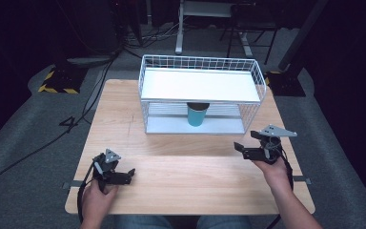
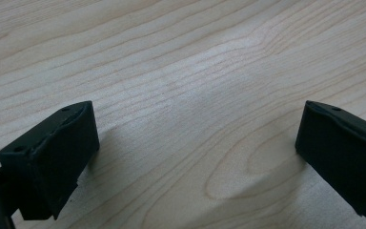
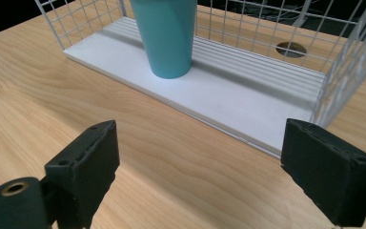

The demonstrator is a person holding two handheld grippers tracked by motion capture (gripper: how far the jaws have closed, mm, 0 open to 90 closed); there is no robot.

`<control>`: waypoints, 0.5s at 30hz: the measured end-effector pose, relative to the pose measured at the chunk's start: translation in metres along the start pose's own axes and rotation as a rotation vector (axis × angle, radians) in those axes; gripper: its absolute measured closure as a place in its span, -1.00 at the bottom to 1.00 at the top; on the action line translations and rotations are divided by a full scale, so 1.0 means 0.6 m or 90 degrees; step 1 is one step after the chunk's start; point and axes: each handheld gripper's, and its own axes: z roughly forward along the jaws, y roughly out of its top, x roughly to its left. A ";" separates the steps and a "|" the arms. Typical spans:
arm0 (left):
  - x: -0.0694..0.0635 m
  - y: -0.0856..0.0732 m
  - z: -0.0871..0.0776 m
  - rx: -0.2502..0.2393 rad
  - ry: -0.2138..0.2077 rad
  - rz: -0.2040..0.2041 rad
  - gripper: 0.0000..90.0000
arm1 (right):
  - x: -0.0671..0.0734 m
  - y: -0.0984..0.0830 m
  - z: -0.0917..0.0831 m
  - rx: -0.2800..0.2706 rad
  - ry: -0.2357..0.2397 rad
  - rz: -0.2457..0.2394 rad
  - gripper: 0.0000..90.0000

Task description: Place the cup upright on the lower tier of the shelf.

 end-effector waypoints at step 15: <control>0.000 0.000 0.000 0.000 0.001 0.000 -0.97 | -0.011 -0.060 -0.065 0.032 0.027 -0.002 -0.74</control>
